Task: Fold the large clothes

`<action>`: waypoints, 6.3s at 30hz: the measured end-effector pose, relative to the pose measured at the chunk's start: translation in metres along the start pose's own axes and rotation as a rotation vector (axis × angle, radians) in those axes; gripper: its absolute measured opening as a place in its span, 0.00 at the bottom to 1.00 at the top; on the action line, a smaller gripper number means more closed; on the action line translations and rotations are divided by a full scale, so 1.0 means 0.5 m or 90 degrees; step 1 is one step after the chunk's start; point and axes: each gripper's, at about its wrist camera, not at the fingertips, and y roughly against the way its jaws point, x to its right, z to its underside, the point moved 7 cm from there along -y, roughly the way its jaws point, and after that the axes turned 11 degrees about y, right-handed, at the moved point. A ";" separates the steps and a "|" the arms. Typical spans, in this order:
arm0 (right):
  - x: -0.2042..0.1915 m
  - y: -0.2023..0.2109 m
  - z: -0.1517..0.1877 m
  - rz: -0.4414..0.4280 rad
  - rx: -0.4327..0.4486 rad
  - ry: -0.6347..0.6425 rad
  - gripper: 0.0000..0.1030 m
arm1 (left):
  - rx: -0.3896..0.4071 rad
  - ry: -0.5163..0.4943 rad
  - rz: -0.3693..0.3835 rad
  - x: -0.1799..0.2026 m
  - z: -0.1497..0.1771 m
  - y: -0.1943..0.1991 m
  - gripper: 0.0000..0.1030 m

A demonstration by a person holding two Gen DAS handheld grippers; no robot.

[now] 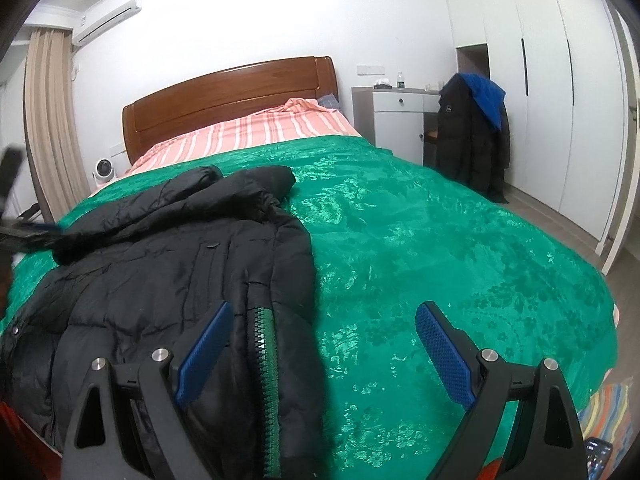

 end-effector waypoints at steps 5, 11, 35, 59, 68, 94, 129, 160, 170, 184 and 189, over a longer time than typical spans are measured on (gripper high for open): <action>-0.007 0.001 -0.002 -0.001 0.003 0.009 0.89 | 0.024 0.118 -0.066 -0.140 0.061 0.116 0.97; -0.027 -0.005 -0.001 0.000 -0.002 0.038 0.89 | 0.071 0.279 -0.118 -0.278 0.152 0.195 0.97; -0.051 0.000 -0.001 0.004 0.002 0.071 0.89 | 0.078 0.335 -0.181 -0.291 0.252 0.169 0.97; -0.055 -0.003 -0.002 0.004 -0.004 0.078 0.89 | 0.052 0.343 -0.195 -0.300 0.280 0.155 0.97; -0.058 -0.008 -0.001 0.005 -0.006 0.081 0.89 | 0.025 0.345 -0.196 -0.304 0.301 0.134 0.97; -0.033 -0.013 0.003 0.010 -0.016 0.044 0.89 | -0.014 0.392 -0.068 -0.320 0.361 0.177 0.97; -0.080 -0.043 0.133 -0.305 -0.341 -0.092 0.61 | -0.116 0.323 -0.006 -0.238 0.410 0.159 0.47; -0.085 0.152 0.093 -0.491 -0.351 -0.194 0.24 | -0.155 0.372 0.070 -0.268 0.449 0.358 0.14; -0.065 -0.025 -0.328 -0.543 -0.143 -0.193 0.24 | 0.102 0.375 0.137 -0.390 -0.017 0.386 0.21; -0.104 -0.357 -0.420 -0.327 -0.146 -0.203 1.00 | 0.073 0.351 -0.093 -0.530 -0.203 0.137 0.97; -0.186 -0.418 -0.279 -0.278 -0.253 -0.019 1.00 | -0.040 0.269 -0.197 -0.511 -0.043 -0.031 0.99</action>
